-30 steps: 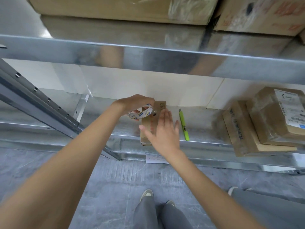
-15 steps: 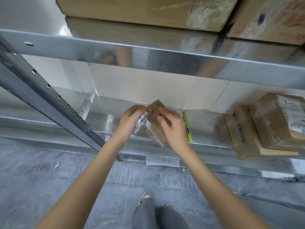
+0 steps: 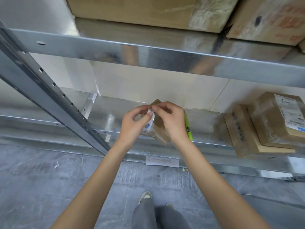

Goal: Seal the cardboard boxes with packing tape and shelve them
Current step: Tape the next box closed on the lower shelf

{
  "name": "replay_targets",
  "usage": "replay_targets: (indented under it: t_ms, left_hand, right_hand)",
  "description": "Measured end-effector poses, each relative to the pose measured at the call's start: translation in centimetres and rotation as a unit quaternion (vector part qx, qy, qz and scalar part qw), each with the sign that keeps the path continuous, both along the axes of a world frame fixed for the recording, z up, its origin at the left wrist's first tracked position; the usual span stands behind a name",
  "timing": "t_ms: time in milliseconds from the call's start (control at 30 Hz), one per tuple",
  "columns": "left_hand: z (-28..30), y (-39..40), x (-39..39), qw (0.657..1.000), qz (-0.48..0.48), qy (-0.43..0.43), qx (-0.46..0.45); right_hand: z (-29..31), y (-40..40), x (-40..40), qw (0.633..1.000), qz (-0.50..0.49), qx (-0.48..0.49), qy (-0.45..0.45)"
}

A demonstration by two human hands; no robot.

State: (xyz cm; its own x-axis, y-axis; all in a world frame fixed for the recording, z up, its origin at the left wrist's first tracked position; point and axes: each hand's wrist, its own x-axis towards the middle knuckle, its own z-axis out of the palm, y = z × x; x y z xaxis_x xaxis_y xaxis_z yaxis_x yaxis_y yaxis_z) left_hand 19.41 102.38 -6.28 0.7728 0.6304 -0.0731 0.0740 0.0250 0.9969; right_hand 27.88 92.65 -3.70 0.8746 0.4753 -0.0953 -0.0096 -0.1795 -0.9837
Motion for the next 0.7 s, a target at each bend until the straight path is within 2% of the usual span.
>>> replay_targets:
  t_ms: [300,467,600,700]
  left_hand:
    - [0.3,-0.8,0.6,0.998,0.064,-0.021,-0.012]
    - [0.5,-1.3,0.7,0.996,0.076,-0.034,0.038]
    - [0.4,-1.6,1.0,0.994,0.097,-0.052,0.025]
    - [0.4,-1.3,1.0,0.99,0.122,-0.071,0.014]
  right_hand:
    - [0.4,1.3,-0.7,0.983,-0.088,0.078,0.142]
    - [0.3,1.8,-1.1,0.957,-0.127,0.129,0.225]
    - [0.5,2.4,-1.4,0.947,-0.136,0.153,0.249]
    - [0.4,2.8,-0.9,0.912,-0.144,0.213,0.319]
